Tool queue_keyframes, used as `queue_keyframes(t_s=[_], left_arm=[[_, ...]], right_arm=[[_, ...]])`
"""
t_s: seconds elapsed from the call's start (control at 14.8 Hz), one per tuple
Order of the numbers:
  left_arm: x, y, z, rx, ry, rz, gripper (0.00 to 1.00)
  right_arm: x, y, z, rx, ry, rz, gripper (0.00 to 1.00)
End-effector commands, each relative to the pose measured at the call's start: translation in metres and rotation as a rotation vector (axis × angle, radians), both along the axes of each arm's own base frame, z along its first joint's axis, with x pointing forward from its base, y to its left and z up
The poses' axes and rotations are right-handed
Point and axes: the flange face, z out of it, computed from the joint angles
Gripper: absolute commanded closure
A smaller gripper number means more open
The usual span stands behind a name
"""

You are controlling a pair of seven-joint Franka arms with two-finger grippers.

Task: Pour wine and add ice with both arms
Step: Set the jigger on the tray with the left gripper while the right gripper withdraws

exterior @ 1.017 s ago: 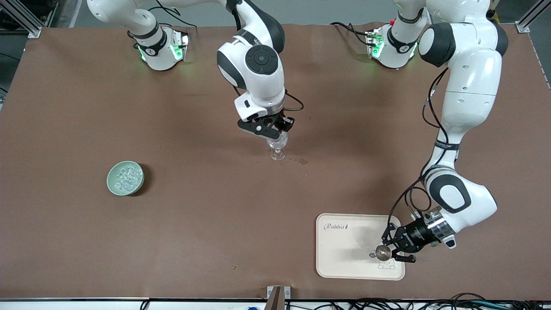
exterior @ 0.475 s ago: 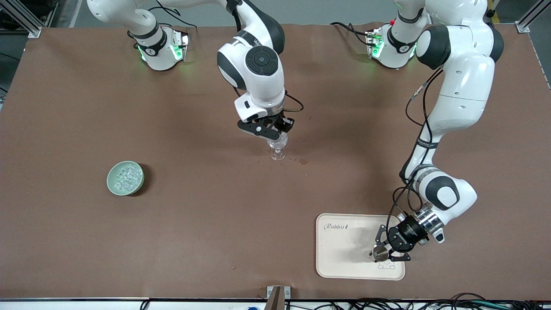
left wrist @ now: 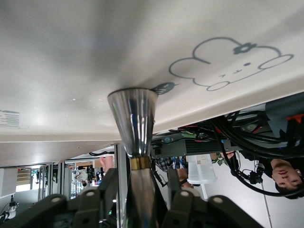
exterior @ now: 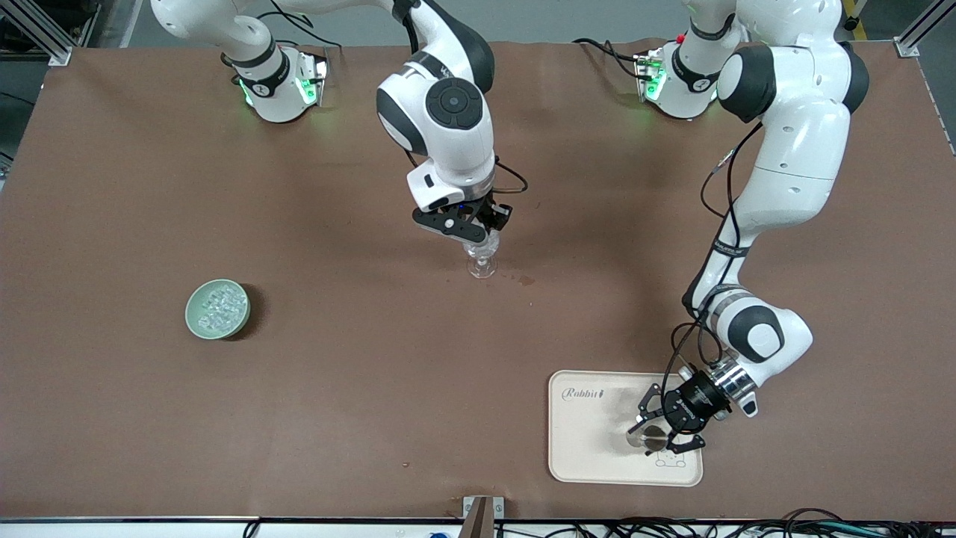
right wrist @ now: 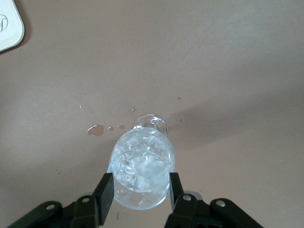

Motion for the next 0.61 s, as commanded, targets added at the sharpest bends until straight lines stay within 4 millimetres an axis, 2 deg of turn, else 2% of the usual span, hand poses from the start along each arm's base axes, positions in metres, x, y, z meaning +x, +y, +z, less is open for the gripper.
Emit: queue_keyframes(t_s=[0.0, 0.14, 0.2, 0.27, 0.34, 0.41, 0.47, 0.54], left_arm=[[0.001, 0.006, 0.007, -0.015, 0.000, 0.023, 0.00], [-0.005, 0.015, 0.013, -0.018, 0.008, 0.010, 0.00], [-0.011, 0.017, 0.014, -0.029, 0.016, -0.007, 0.00], [-0.016, 0.024, 0.018, -0.027, 0.020, -0.010, 0.00], [-0.018, 0.033, 0.025, -0.010, 0.019, -0.004, 0.00], [-0.019, 0.042, 0.032, 0.011, 0.014, -0.002, 0.00], [-0.019, 0.045, 0.039, 0.046, 0.004, -0.029, 0.00], [-0.019, 0.044, 0.048, 0.094, -0.012, -0.092, 0.00]], right_arm=[[-0.001, 0.004, 0.002, -0.009, -0.016, -0.007, 0.42], [0.000, 0.003, 0.002, -0.010, -0.014, -0.010, 0.36], [0.001, 0.002, 0.002, -0.010, -0.015, -0.010, 0.30], [0.005, 0.000, 0.005, -0.007, -0.018, -0.014, 0.17], [0.010, -0.002, 0.017, 0.004, -0.033, -0.019, 0.00], [0.020, -0.011, 0.032, 0.007, -0.059, -0.024, 0.00], [0.035, -0.027, 0.040, -0.018, -0.089, -0.032, 0.00], [0.041, -0.042, 0.060, -0.043, -0.122, -0.009, 0.00]])
